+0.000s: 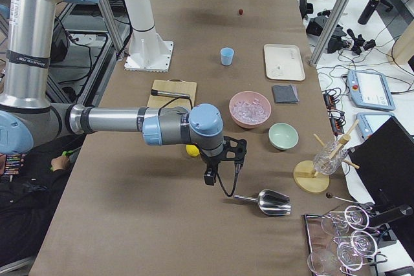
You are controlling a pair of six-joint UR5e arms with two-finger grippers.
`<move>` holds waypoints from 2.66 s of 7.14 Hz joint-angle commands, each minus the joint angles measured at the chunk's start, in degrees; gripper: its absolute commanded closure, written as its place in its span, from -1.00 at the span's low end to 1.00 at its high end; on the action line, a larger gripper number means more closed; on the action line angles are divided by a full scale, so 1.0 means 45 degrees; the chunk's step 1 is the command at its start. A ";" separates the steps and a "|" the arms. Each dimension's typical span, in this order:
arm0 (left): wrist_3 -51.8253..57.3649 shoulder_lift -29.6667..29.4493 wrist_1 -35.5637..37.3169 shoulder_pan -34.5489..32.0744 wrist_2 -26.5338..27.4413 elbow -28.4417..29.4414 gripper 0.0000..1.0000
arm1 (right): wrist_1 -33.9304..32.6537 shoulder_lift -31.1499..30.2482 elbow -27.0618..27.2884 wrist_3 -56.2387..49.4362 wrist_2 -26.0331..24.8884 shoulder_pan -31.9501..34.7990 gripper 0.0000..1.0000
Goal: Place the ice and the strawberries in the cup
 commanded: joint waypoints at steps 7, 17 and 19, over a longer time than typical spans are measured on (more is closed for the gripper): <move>-0.0013 0.0014 0.0126 -0.0008 -0.0295 -0.0051 -0.96 | -0.0157 0.0023 -0.0014 0.0017 -0.0269 -0.0385 -0.99; -0.0033 -0.0005 0.0127 0.0012 -0.0512 0.0027 -0.96 | -0.0020 0.0101 0.0064 0.0036 -0.0208 -0.0776 -0.99; -0.0033 -0.0005 0.0088 0.0012 -0.0512 -0.0012 -0.96 | -0.0001 0.0140 0.0122 -0.0002 -0.0228 -0.1010 -0.99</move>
